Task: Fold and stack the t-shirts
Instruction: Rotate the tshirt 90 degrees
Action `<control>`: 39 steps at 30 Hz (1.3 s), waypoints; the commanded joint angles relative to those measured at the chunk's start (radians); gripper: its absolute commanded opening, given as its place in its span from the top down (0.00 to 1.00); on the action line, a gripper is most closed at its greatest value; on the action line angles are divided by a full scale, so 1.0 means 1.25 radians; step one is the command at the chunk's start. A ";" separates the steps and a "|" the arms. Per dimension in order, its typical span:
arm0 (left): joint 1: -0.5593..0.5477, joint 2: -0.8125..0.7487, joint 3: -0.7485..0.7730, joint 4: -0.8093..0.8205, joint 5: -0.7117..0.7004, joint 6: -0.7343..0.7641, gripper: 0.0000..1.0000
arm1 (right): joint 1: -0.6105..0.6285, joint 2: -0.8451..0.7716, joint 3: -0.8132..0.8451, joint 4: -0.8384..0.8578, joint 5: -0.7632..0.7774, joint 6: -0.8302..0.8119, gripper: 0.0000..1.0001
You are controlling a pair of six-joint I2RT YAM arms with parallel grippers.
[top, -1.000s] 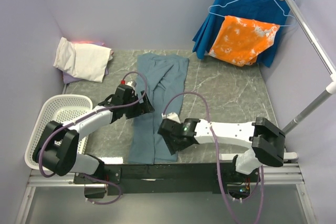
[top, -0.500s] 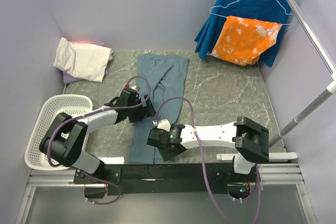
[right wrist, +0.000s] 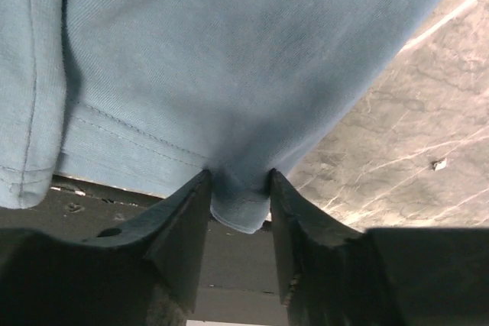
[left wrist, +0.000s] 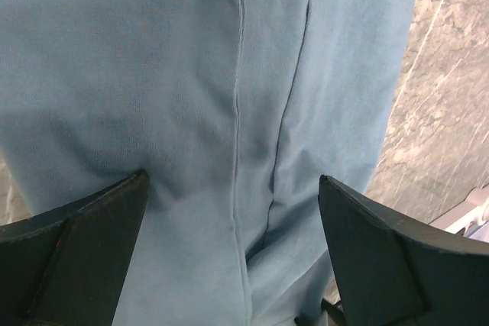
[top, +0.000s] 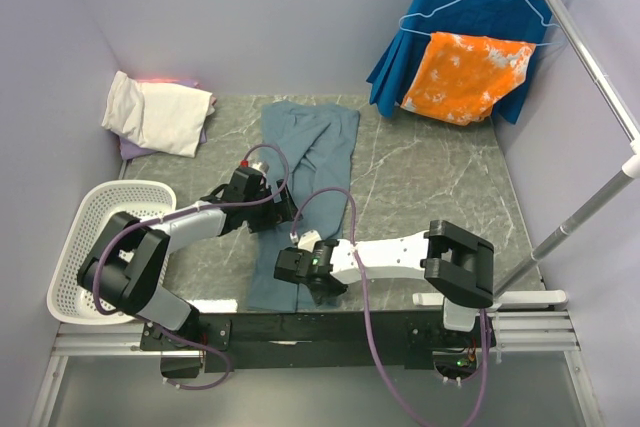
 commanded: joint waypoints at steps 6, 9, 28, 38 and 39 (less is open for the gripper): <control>-0.006 0.022 -0.002 -0.003 -0.015 0.003 0.01 | 0.012 -0.037 -0.041 -0.071 0.048 0.053 0.89; -0.005 0.031 0.001 -0.010 -0.025 0.009 0.01 | 0.018 -0.064 -0.062 -0.097 0.052 0.081 0.85; -0.006 0.064 0.004 -0.016 -0.024 0.039 0.01 | 0.031 -0.151 -0.093 -0.120 0.061 0.132 0.79; -0.005 0.059 -0.001 -0.016 -0.014 0.033 0.01 | 0.031 -0.086 0.004 -0.044 0.053 0.068 0.51; -0.006 0.052 -0.002 -0.021 -0.016 0.032 0.01 | 0.029 -0.079 0.005 -0.037 0.048 0.066 0.51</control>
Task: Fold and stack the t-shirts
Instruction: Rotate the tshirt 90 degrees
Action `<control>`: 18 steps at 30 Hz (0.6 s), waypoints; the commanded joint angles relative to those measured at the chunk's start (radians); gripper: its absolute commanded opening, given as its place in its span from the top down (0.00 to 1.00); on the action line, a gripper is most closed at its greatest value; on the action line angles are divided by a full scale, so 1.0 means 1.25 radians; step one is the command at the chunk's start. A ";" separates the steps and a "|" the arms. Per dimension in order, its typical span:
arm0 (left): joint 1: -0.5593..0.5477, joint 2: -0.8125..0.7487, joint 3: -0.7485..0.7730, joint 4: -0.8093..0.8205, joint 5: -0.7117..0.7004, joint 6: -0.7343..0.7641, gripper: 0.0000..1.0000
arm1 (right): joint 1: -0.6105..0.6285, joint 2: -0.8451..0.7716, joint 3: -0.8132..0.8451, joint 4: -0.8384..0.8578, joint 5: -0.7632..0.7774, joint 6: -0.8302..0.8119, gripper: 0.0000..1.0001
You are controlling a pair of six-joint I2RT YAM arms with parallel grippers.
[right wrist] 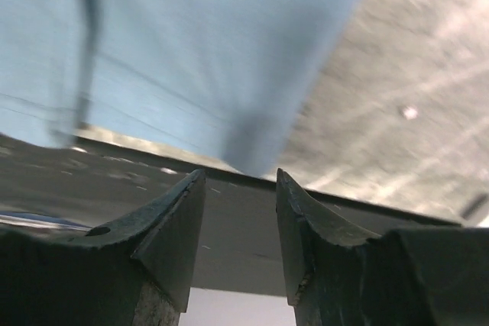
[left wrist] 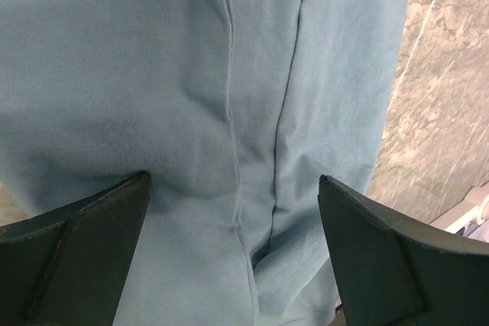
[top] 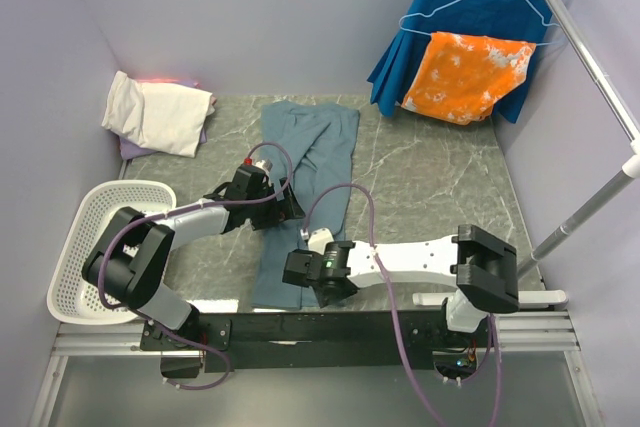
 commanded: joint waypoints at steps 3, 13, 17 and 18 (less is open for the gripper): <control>-0.001 0.008 -0.027 -0.045 -0.027 0.018 0.01 | 0.003 0.060 0.034 0.063 0.004 -0.033 0.54; -0.002 -0.002 -0.029 -0.052 -0.033 0.016 0.01 | 0.002 0.118 0.009 0.072 0.000 -0.027 0.67; -0.001 -0.005 -0.028 -0.061 -0.041 0.018 0.01 | 0.002 0.095 0.000 0.057 0.014 -0.020 0.76; -0.002 -0.003 -0.028 -0.062 -0.042 0.020 0.01 | 0.002 0.087 -0.002 0.055 0.017 -0.017 0.79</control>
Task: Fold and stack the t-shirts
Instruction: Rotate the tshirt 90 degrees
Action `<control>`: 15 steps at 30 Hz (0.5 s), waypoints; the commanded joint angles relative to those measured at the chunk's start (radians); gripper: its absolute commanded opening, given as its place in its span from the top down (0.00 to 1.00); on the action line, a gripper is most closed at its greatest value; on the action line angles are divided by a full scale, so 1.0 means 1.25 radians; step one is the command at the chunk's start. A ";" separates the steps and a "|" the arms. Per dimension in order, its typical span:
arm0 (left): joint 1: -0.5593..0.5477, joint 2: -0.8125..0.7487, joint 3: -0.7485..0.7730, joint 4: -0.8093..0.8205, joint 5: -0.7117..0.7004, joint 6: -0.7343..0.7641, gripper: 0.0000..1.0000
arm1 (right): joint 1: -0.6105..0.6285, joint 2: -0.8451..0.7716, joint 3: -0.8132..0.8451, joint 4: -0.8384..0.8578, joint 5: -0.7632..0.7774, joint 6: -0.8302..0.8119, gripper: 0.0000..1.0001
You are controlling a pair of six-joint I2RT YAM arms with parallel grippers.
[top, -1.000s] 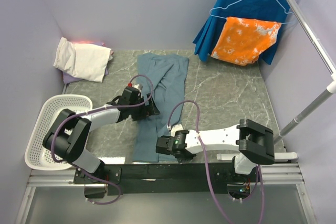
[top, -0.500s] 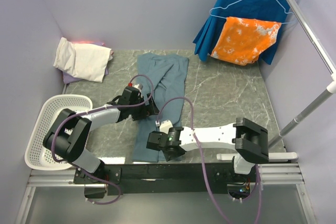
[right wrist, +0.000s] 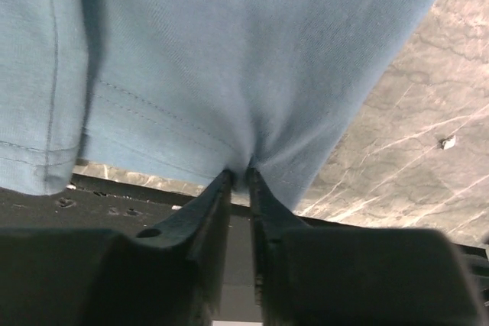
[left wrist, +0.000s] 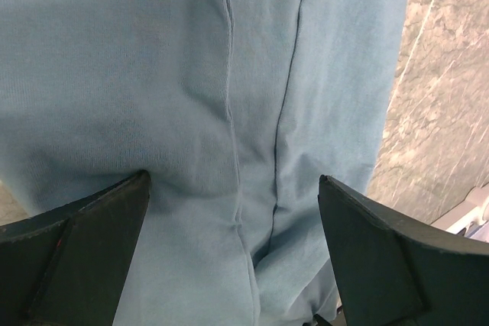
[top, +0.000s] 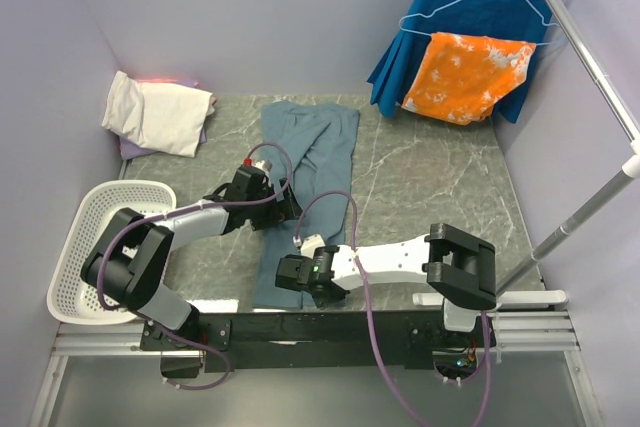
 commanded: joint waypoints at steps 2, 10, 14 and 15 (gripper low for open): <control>-0.002 0.004 -0.021 -0.067 -0.039 0.020 0.00 | -0.001 -0.030 -0.029 -0.017 0.031 0.011 0.83; -0.002 0.003 -0.021 -0.076 -0.048 0.021 0.01 | -0.001 -0.076 -0.078 -0.041 0.042 0.043 1.00; -0.002 0.002 -0.020 -0.087 -0.058 0.028 0.01 | -0.001 -0.126 -0.098 -0.083 0.058 0.066 1.00; -0.002 0.002 -0.020 -0.084 -0.059 0.029 0.01 | -0.001 -0.147 -0.099 -0.093 0.067 0.071 1.00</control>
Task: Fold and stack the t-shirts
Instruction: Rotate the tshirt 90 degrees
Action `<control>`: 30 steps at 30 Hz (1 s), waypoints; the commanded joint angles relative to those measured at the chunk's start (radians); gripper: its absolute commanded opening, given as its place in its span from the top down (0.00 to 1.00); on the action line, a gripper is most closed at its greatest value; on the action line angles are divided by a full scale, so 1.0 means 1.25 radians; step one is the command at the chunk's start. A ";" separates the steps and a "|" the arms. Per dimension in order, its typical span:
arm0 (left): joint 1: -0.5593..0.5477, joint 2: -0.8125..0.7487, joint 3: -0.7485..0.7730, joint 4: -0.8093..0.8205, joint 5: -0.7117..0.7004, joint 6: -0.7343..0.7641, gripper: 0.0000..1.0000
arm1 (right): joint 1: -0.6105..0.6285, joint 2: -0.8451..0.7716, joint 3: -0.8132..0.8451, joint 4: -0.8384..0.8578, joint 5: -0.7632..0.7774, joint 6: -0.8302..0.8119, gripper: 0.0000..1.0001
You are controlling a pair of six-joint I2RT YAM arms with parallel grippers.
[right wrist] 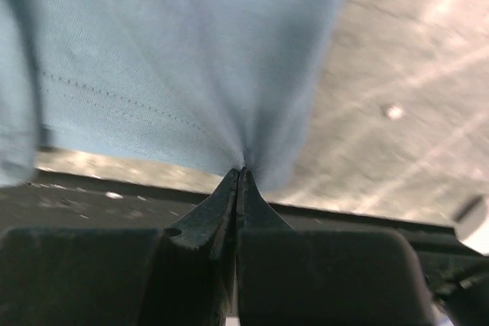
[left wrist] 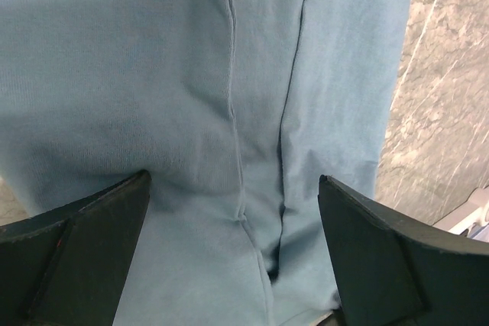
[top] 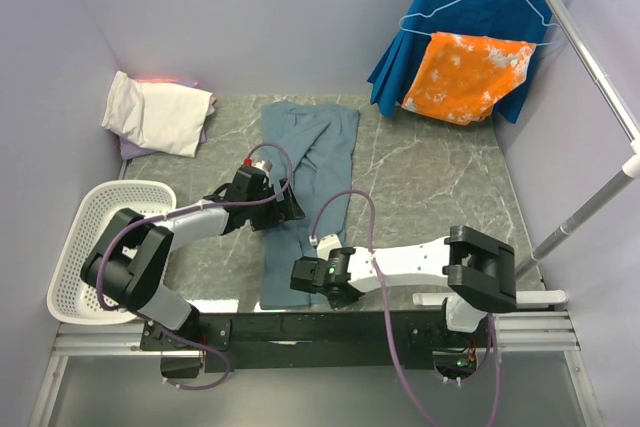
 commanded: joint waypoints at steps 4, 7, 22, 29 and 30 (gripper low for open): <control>-0.001 0.012 -0.021 -0.080 -0.051 0.032 0.01 | 0.000 -0.117 -0.038 -0.119 0.047 0.062 1.00; -0.001 0.012 -0.023 -0.078 -0.048 0.032 0.01 | -0.003 -0.135 -0.067 -0.114 0.025 0.066 1.00; -0.002 -0.002 -0.012 -0.107 -0.038 0.042 0.01 | 0.001 -0.152 -0.082 -0.224 0.074 0.175 0.22; -0.011 -0.195 -0.001 -0.242 -0.080 0.052 0.01 | -0.139 -0.260 -0.021 -0.115 0.191 0.082 0.16; -0.011 -0.213 0.005 -0.254 -0.092 0.052 0.01 | -0.222 -0.262 -0.034 -0.071 0.192 0.011 0.17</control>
